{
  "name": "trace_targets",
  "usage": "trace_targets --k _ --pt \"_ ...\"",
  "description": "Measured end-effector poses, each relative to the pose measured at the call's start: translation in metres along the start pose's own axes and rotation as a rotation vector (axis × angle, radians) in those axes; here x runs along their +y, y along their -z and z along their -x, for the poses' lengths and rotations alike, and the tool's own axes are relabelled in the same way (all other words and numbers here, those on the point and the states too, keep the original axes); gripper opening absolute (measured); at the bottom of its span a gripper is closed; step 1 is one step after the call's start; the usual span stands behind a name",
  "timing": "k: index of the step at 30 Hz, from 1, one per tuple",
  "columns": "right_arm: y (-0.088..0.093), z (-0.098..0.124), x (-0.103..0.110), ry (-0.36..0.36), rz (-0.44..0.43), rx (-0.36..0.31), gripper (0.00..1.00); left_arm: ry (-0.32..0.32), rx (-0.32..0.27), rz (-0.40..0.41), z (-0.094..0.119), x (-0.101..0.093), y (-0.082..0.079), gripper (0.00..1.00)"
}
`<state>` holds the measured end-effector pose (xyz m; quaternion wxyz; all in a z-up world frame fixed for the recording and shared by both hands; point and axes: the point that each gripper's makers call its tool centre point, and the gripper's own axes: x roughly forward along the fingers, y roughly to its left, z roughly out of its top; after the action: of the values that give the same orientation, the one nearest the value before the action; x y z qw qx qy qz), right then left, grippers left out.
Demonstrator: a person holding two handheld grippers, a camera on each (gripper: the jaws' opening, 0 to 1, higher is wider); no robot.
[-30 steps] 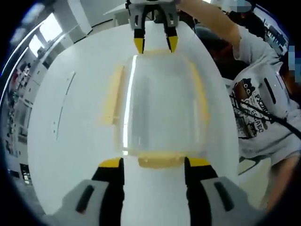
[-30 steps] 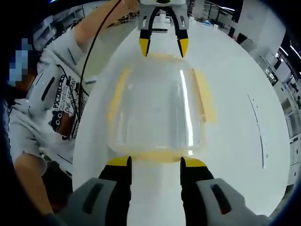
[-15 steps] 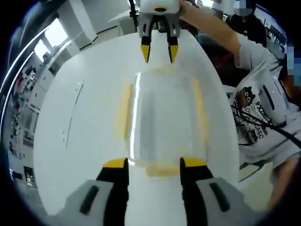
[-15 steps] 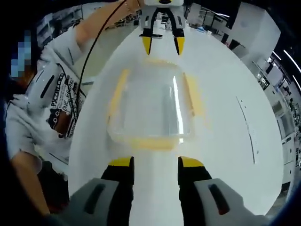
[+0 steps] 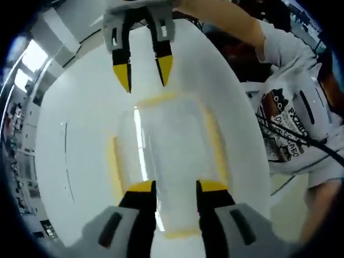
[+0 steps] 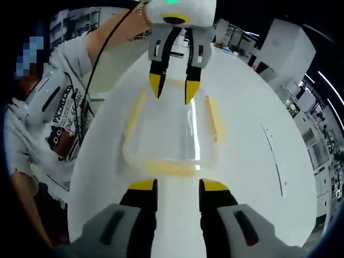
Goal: Snap each plastic latch of the storage box into its locked position after aligning the lid with the box until every specified latch is closed and the lid sits flush.
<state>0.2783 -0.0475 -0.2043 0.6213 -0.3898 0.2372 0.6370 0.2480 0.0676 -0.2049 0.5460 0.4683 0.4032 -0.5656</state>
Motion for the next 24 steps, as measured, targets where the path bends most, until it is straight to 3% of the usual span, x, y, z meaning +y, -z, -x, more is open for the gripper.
trace_targets --k 6,10,17,24 --pt "-0.001 0.002 0.002 0.009 0.004 -0.02 0.27 0.047 0.041 0.039 -0.003 0.005 0.002 0.25" --pt "-0.006 0.004 -0.004 0.04 0.003 -0.077 0.26 0.05 0.075 0.089 -0.004 0.007 0.003 0.23" --pt "-0.008 0.001 -0.006 0.064 -0.021 -0.239 0.18 0.052 0.126 0.1 -0.004 0.006 0.004 0.2" --pt "-0.007 -0.001 -0.007 0.091 -0.043 -0.386 0.01 0.048 0.08 0.124 -0.004 0.011 0.005 0.12"
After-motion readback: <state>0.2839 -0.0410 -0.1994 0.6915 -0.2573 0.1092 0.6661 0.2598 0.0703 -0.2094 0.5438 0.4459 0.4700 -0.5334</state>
